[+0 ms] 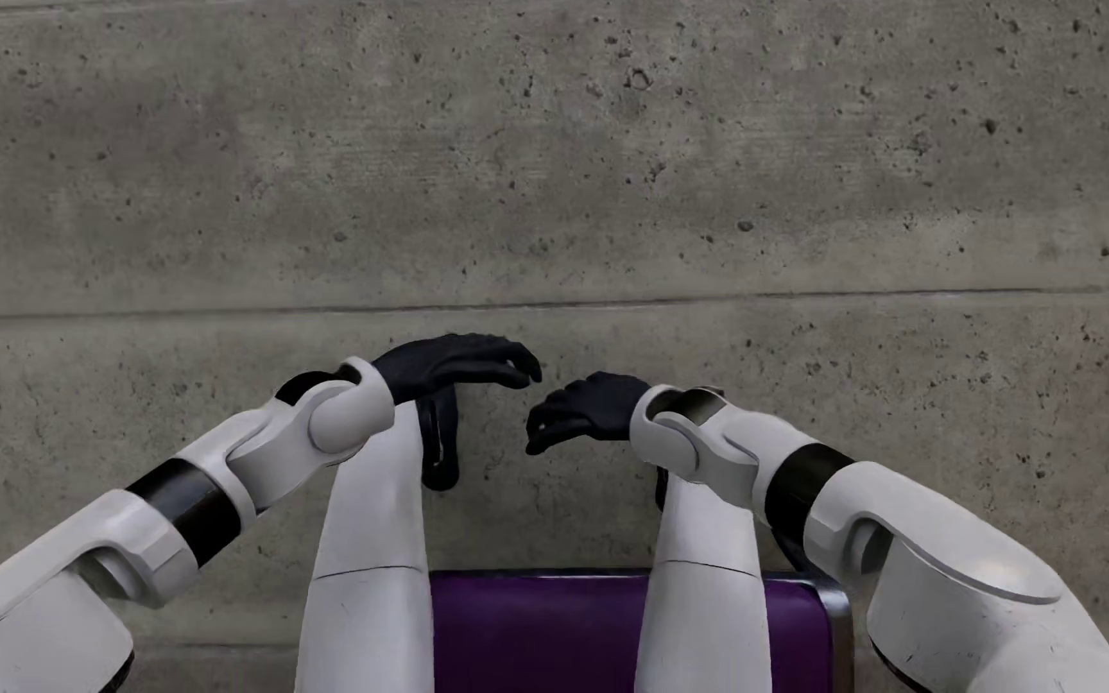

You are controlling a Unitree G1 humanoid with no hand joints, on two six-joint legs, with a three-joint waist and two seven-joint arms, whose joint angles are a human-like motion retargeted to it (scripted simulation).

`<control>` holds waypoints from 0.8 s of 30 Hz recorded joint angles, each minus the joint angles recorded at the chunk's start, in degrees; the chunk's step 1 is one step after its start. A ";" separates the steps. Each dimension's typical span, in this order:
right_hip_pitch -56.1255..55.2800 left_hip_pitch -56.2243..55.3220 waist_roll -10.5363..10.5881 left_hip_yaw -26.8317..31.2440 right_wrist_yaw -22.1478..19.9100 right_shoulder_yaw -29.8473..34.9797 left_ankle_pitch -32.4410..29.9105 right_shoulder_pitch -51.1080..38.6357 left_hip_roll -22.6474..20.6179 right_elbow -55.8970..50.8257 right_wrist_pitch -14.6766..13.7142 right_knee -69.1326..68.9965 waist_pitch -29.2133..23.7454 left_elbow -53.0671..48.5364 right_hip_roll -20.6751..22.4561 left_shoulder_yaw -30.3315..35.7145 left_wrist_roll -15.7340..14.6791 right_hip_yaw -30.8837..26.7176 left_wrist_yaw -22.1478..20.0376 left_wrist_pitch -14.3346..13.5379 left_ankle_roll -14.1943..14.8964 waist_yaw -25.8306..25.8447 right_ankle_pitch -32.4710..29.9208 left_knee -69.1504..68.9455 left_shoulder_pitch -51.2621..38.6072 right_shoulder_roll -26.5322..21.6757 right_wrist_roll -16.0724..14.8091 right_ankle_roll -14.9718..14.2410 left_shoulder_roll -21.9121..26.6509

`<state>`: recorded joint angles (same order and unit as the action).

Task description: Sit on the dark pink chair

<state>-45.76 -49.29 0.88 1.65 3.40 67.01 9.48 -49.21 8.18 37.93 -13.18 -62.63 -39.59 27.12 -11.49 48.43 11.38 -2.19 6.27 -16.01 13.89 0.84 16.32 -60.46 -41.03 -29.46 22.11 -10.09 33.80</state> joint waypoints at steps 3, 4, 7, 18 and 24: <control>-10.55 -11.07 0.09 2.15 -11.02 5.10 2.69 -8.25 0.59 -11.26 -1.45 -11.90 -4.53 -11.00 -1.08 3.00 -4.02 -2.77 -7.97 -2.69 2.02 -0.28 3.69 -11.20 -6.08 -7.68 -2.88 -0.91 7.11; -13.89 -14.40 0.12 2.76 -14.79 7.42 3.60 -10.93 0.80 -16.31 -1.72 -15.91 -5.66 -14.81 -1.27 3.54 -5.95 -3.81 -10.70 -3.29 2.80 -0.27 4.86 -14.93 -7.46 -10.97 -4.69 -1.03 9.71; -23.11 -23.94 -0.22 4.56 -24.23 12.80 6.00 -17.87 2.39 -28.76 -2.15 -28.04 -8.25 -26.19 -1.66 3.48 -10.93 -6.32 -17.94 -4.93 4.86 -0.17 8.13 -26.85 -9.76 -19.59 -8.48 -1.72 18.21; -33.36 -33.43 -0.63 7.96 -28.24 4.64 7.88 -13.82 2.80 -39.72 -1.30 -52.43 -10.14 -37.45 -2.07 -5.30 -12.93 -11.50 -20.05 -5.25 3.73 -0.51 11.15 -51.30 -4.95 -29.00 -10.22 -2.43 23.51; -23.40 -23.05 -0.97 7.17 -17.44 -16.54 4.59 6.20 3.42 -24.21 -0.19 -52.79 -6.35 -24.48 -2.35 -13.94 -6.70 -10.52 -10.68 -2.28 1.92 -0.41 7.62 -51.73 7.29 -15.83 -6.61 -1.63 13.02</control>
<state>-69.16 -72.34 -0.09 8.82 -14.04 50.47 14.08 -43.01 11.60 13.71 -13.37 -115.42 -45.93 2.63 -13.84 34.49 4.68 -12.72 -4.40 -18.28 15.81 0.42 23.94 -112.19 -33.74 -45.29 15.49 -11.72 46.82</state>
